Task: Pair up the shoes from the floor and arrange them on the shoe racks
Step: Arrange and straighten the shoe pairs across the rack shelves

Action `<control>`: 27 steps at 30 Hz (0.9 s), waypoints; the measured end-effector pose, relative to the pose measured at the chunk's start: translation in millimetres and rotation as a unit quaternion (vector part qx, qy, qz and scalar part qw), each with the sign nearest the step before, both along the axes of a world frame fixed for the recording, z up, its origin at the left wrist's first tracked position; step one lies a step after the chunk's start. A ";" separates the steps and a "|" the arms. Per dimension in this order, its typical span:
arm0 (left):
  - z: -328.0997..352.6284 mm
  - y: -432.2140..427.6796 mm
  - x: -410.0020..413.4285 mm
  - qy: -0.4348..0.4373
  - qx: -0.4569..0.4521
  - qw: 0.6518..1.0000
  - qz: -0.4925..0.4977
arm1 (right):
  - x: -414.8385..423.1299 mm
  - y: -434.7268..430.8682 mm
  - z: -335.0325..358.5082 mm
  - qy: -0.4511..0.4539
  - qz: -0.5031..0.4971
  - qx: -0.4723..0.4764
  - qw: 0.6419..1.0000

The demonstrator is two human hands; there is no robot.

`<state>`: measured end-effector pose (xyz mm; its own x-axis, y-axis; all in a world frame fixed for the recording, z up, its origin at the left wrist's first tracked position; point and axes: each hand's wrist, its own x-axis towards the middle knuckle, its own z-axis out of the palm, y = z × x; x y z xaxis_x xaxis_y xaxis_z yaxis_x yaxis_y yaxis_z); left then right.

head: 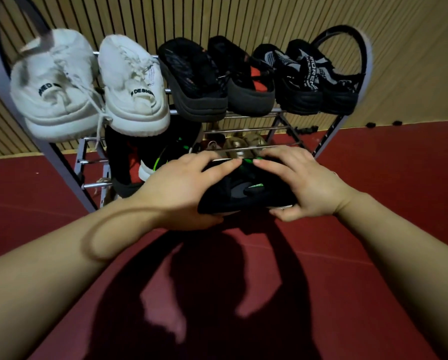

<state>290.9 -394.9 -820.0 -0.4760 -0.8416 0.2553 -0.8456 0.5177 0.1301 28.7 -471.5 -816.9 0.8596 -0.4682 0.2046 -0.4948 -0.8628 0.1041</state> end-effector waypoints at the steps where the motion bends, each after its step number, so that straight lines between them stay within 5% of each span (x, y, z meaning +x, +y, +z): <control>1: -1.6 3.9 4.3 0.014 -0.023 1.000 0.004 | 4.2 -1.1 0.2 0.003 -0.001 -0.017 1.000; 7: -5.8 31.6 44.0 0.136 -0.032 0.987 0.086 | 28.0 -9.4 -5.9 -0.137 -0.105 -0.063 0.983; 12: -7.3 66.0 89.5 0.161 -0.048 0.977 0.134 | 65.1 -0.7 -32.9 -0.327 -0.111 0.026 0.938; 20: -31.2 112.3 155.1 0.161 -0.040 0.970 0.177 | 136.1 15.2 -60.3 -0.470 -0.158 0.176 0.851; 22: -35.7 123.4 167.4 0.168 -0.032 0.968 0.185 | 145.1 12.4 -52.1 -0.453 -0.200 0.200 0.846; 27: -43.6 142.5 182.1 0.180 -0.023 0.959 0.216 | 178.2 16.0 -38.7 -0.205 -0.195 0.239 0.929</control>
<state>472.9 -252.4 -863.6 0.0407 -0.9243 0.3794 -0.8870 0.1414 0.4397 206.9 -455.5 -855.7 0.5004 -0.8497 0.1661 -0.6931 -0.5081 -0.5112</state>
